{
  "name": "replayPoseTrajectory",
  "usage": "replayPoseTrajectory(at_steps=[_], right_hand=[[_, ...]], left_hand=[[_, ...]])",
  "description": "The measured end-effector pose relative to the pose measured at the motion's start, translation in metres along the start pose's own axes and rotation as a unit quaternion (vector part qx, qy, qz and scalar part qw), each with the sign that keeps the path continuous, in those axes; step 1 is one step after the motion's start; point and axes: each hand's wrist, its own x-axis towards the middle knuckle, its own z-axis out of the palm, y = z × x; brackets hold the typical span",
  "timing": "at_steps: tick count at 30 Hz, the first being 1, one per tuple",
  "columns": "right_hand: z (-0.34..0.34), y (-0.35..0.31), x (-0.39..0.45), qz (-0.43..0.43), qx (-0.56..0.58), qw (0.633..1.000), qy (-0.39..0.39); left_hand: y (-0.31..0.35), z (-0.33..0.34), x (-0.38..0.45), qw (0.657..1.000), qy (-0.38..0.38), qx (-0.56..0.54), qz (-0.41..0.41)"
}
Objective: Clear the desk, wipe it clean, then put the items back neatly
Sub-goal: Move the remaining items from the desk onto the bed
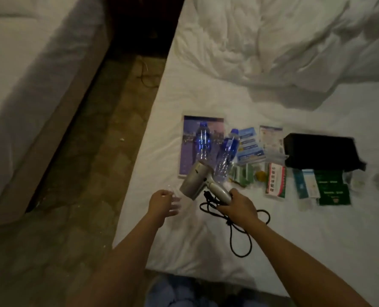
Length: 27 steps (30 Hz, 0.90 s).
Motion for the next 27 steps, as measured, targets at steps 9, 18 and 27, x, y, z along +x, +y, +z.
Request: replayPoseTrajectory(at_steps=[9, 18, 27], right_hand=[[0.040, 0.014, 0.080, -0.019, -0.083, 0.992, -0.097], [0.041, 0.026, 0.116, -0.050, -0.129, 0.983, -0.119], [0.048, 0.037, 0.127, -0.072, -0.091, 0.987, -0.106]], left_hand=[[-0.050, 0.006, 0.090, 0.993, 0.023, 0.039, -0.105], [-0.099, -0.004, 0.151, 0.988, 0.064, 0.070, -0.121], [-0.063, 0.006, 0.155, 0.988, 0.113, 0.082, -0.064]])
